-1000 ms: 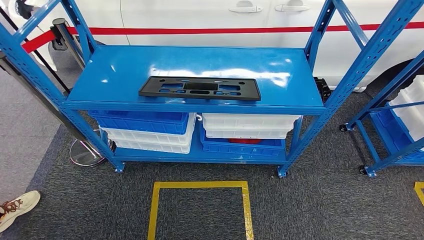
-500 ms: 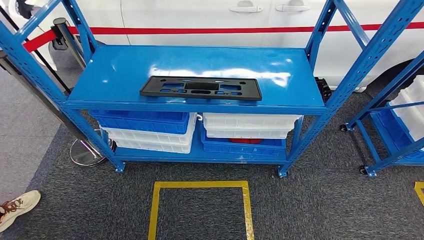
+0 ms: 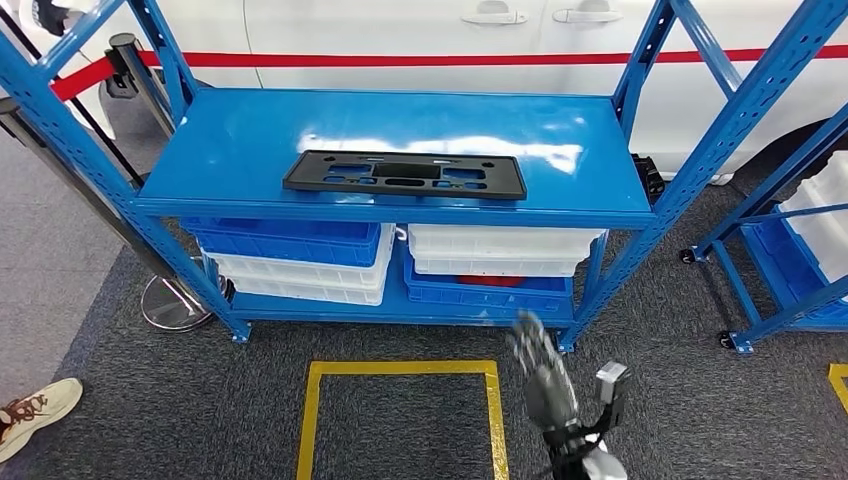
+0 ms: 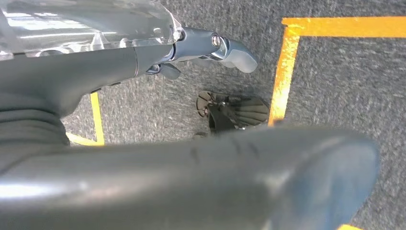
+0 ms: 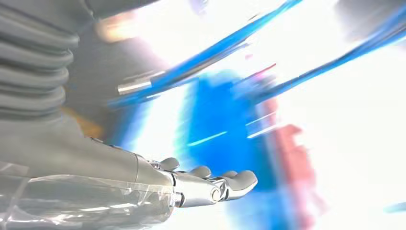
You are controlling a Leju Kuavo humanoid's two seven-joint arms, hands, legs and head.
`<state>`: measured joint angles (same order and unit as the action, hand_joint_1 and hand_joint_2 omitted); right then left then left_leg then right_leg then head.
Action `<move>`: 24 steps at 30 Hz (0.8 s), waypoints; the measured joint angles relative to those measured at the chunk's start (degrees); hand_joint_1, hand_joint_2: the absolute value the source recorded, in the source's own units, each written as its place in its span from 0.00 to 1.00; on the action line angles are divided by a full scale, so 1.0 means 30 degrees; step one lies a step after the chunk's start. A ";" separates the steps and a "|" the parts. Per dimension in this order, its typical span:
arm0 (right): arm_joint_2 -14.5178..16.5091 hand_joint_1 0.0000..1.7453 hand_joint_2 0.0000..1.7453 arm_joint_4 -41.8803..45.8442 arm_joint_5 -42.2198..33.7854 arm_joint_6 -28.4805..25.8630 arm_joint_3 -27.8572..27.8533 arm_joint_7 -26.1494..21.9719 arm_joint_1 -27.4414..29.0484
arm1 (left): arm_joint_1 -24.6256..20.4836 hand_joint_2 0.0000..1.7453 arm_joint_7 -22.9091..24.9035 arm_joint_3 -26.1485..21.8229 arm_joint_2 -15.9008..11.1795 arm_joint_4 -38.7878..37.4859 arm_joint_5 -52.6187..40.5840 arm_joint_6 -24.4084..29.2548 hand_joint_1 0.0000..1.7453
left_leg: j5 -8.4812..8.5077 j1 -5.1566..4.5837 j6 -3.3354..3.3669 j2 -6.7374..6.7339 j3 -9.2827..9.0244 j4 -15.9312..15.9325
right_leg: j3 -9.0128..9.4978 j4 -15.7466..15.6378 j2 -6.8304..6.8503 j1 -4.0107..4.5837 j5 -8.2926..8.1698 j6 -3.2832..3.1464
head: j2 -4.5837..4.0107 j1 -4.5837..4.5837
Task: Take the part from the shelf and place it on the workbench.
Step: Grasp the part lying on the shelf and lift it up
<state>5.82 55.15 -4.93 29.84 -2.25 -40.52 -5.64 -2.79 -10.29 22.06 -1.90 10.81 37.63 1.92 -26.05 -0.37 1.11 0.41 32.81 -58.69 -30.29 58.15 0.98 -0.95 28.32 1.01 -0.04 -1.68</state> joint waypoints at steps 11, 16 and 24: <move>0.1238 0.00 0.25 1.6642 -0.2640 0.2270 0.0144 0.0055 -0.0273 | 0.0117 0.00 0.0066 -0.0002 -0.0078 -0.0171 0.0277 0.0650 0.00 | -0.0044 -0.0111 0.0103 0.0038 0.0066 -0.0092 | 0.0020 -0.0124 0.0036 -0.0111 -0.0054 0.0113 | 0.0000 0.0002; 0.1245 0.00 0.00 1.8351 -0.2448 0.2050 0.0173 0.0064 -0.0265 | 0.0132 0.00 0.0062 0.0000 -0.0078 -0.0184 0.0397 0.0701 0.00 | -0.0046 -0.0174 0.0349 0.0050 0.0109 -0.0093 | 0.0053 -0.0198 0.0055 -0.0148 -0.0094 0.0368 | 0.0000 0.0004; 0.0846 0.00 0.00 1.8638 -0.2642 0.0288 0.0769 0.0071 0.0276 | 0.0173 0.00 -0.0168 0.0005 -0.0066 -0.0189 0.0270 0.0672 0.00 | 0.0149 -0.0134 0.0728 0.0121 -0.0037 0.0246 | -0.2812 0.5169 -0.0215 -0.0082 0.1971 0.0369 | 0.0000 0.0016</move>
<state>8.35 111.07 -12.86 30.71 0.06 -40.30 -4.81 -2.27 -10.80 22.08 -2.10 10.24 38.44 3.93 -25.61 -0.77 3.30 0.77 32.70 -57.95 -38.72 73.66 0.33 -1.20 34.23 2.12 -0.04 -1.63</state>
